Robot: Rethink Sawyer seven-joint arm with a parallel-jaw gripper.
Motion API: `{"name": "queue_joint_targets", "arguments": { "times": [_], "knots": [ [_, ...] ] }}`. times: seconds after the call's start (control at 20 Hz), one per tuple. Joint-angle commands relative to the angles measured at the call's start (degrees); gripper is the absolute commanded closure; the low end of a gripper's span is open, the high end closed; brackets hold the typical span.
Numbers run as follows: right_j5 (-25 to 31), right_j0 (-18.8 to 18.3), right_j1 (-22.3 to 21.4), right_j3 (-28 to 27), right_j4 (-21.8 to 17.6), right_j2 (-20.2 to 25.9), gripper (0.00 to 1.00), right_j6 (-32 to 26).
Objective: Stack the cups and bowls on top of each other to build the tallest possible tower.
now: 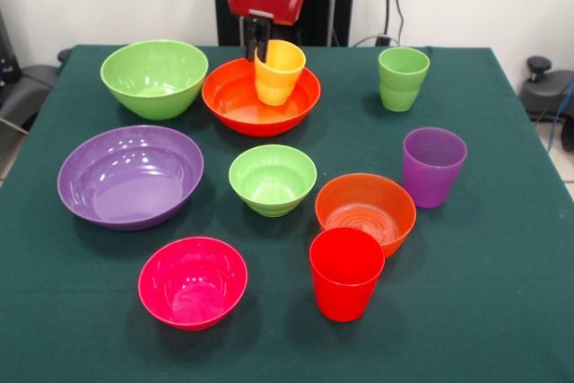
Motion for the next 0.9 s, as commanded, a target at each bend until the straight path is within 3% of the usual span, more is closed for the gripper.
{"name": "queue_joint_targets", "arguments": {
  "times": [0.05,0.5,0.9],
  "knots": [
    [3.47,2.32,-2.64,-4.71,5.61,3.20,1.00,8.98],
    [9.81,-0.05,-4.23,-9.59,4.49,5.35,1.00,4.00],
    [10.53,1.20,-3.49,-11.75,4.20,4.43,1.00,4.44]
  ]
}}
